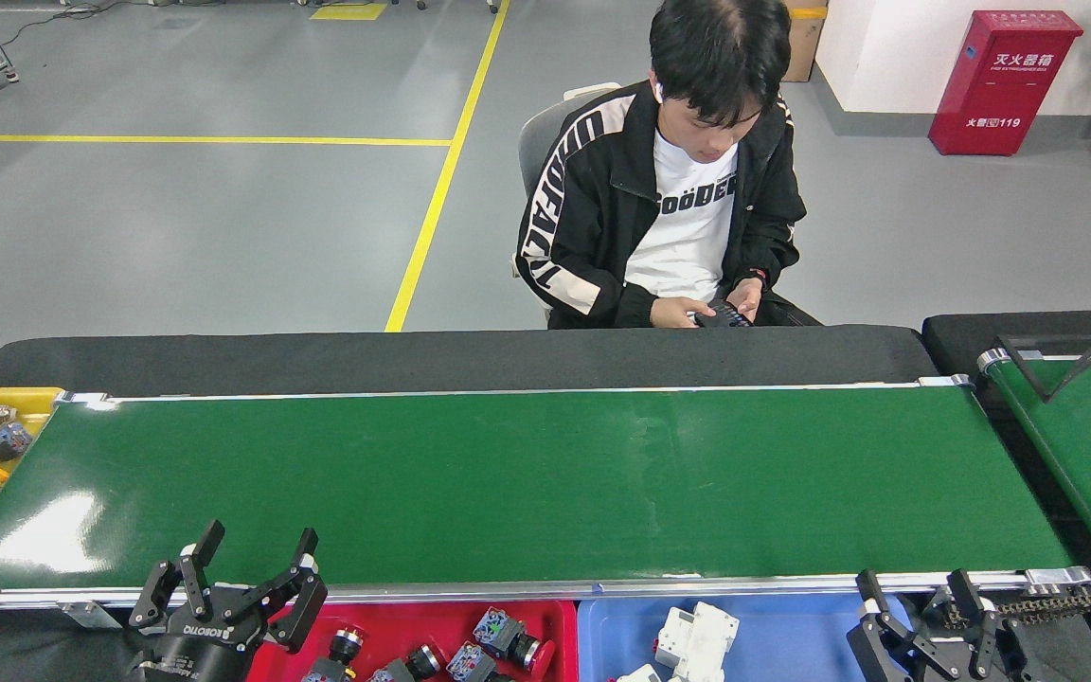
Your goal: Pick switch part from conveyor to tray
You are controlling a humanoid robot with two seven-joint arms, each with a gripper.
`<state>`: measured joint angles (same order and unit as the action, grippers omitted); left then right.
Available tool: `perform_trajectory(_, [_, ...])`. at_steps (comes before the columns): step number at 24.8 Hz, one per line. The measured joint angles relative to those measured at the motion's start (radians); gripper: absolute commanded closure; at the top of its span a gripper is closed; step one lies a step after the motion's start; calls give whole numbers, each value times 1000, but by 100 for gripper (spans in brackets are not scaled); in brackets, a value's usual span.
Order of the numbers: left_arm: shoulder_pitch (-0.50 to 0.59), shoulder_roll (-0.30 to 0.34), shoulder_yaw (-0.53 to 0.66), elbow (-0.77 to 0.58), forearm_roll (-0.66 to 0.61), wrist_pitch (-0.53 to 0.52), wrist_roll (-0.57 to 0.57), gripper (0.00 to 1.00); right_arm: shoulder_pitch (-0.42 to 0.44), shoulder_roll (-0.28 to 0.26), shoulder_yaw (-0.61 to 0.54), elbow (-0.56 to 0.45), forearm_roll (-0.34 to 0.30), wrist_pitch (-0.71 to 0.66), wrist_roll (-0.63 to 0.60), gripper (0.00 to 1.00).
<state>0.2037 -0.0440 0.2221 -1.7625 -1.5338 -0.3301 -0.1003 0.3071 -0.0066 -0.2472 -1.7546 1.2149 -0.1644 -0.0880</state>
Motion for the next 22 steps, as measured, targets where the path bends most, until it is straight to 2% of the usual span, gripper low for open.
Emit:
perform_trajectory(2, [13,-9,-20,0,0,2,2,0,0,0,0,0,26,80,0,1])
perform_trajectory(6, [20,-44,-42,-1,0,6,3,0,0,0,1,0,41,128,0,0])
perform_trajectory(9, [18,-44,-34,-1,0,14,3,0,0,-2,1,0,43,136,3,0])
perform_trajectory(13, [12,-44,-26,-1,0,19,3,0,2,-30,2,0,43,137,7,0])
perform_trajectory(20, [13,-47,-25,-1,0,21,7,0,17,-30,2,0,43,118,10,0])
perform_trajectory(22, [20,-48,-32,-1,-2,60,4,0,17,-30,2,0,43,112,10,0])
